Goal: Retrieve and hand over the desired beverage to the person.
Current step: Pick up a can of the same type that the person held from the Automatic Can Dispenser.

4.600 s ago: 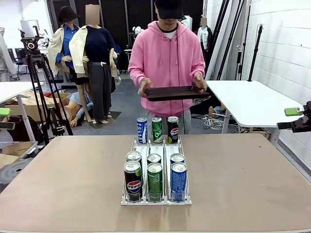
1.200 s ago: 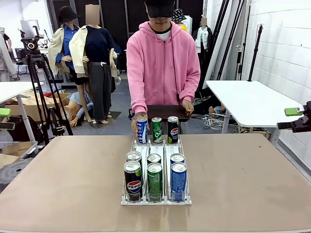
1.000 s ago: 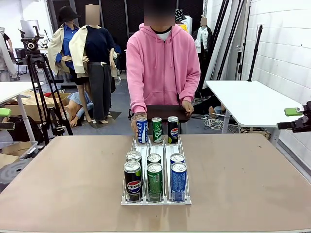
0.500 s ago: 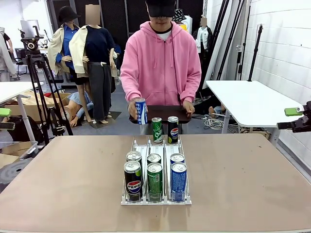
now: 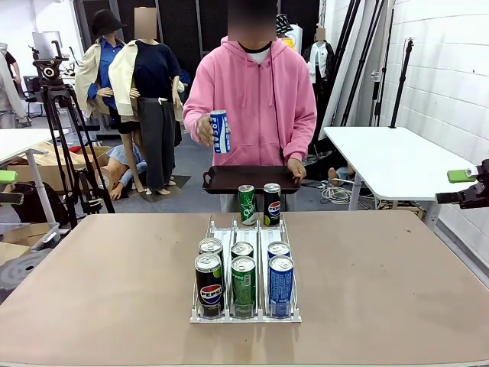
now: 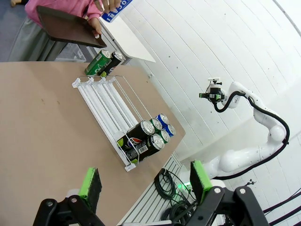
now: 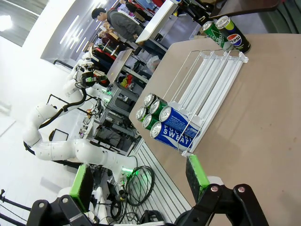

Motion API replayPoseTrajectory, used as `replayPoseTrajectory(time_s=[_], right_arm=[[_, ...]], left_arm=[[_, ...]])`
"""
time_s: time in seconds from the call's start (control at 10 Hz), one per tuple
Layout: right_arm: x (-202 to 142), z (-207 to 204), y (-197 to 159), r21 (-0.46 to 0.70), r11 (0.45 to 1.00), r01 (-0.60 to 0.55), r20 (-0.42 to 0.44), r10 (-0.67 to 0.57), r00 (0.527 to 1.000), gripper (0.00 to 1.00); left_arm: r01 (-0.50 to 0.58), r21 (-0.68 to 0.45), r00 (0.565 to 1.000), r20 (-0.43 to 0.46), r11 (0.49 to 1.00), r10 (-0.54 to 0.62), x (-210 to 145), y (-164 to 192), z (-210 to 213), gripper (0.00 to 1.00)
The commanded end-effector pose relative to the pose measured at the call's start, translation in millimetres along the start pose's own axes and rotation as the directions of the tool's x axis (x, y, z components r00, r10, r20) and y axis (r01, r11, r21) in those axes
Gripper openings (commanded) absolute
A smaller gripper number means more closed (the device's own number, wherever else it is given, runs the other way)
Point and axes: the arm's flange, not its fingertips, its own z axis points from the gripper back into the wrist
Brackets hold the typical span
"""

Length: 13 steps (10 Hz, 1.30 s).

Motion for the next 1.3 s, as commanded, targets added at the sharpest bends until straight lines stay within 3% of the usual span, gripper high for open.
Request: replayPoseTrajectory(time_s=[0.0,1.2], right_arm=[[-0.1,0.5,0.7,0.005,1.000,0.000,0.005,0.000,1.000,1.00],[-0.1,0.5,0.7,0.005,1.000,0.000,0.005,0.000,1.000,1.00]], left_arm=[[0.001,-0.012,1.000,0.008,1.000,0.000,0.2,-0.3,1.2,1.00],[0.001,-0.012,1.000,0.008,1.000,0.000,0.2,-0.3,1.2,1.00]])
